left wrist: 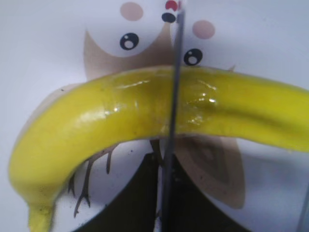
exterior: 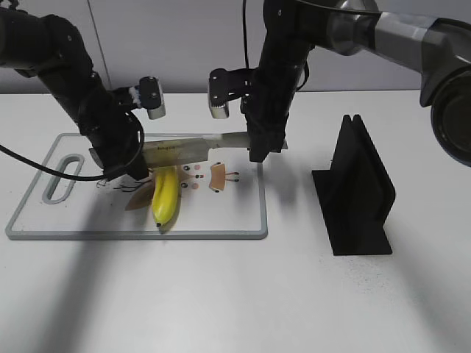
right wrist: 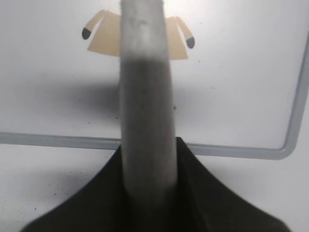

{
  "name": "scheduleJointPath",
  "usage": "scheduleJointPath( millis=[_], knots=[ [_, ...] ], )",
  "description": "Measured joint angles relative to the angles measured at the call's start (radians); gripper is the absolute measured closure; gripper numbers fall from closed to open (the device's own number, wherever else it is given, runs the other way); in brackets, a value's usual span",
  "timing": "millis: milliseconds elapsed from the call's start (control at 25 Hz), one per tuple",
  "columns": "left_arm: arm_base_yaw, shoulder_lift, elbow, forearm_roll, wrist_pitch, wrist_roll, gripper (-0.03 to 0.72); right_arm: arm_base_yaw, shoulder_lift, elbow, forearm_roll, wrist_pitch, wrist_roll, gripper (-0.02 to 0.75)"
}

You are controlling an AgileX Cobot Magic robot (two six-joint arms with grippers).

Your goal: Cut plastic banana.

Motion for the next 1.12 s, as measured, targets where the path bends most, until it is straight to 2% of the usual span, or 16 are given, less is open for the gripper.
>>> scheduleJointPath(
  millis=[240,360,440,640,720,1120],
  knots=[
    [0.001,-0.069,0.004,0.014,0.007,-0.001,0.689,0.0,-0.037,-0.006,0.001,0.0,0.004,0.567],
    [0.001,-0.096,0.004,0.004,0.028,-0.004,0.624,0.0,-0.057,-0.006,0.01,0.001,0.004,0.566],
    [0.001,-0.11,0.004,-0.017,0.045,-0.004,0.519,0.0,-0.063,-0.006,0.015,0.001,0.004,0.566],
    [0.0,-0.147,0.004,-0.082,0.06,-0.008,0.098,0.003,-0.077,-0.006,0.026,0.001,0.024,0.573],
    [-0.002,-0.169,0.004,-0.096,0.058,-0.008,0.03,0.003,-0.081,-0.006,0.029,0.001,0.027,0.575],
    [-0.005,-0.354,0.004,-0.097,-0.004,-0.04,0.02,0.01,-0.096,0.07,0.034,-0.007,0.074,0.575]
  ],
)
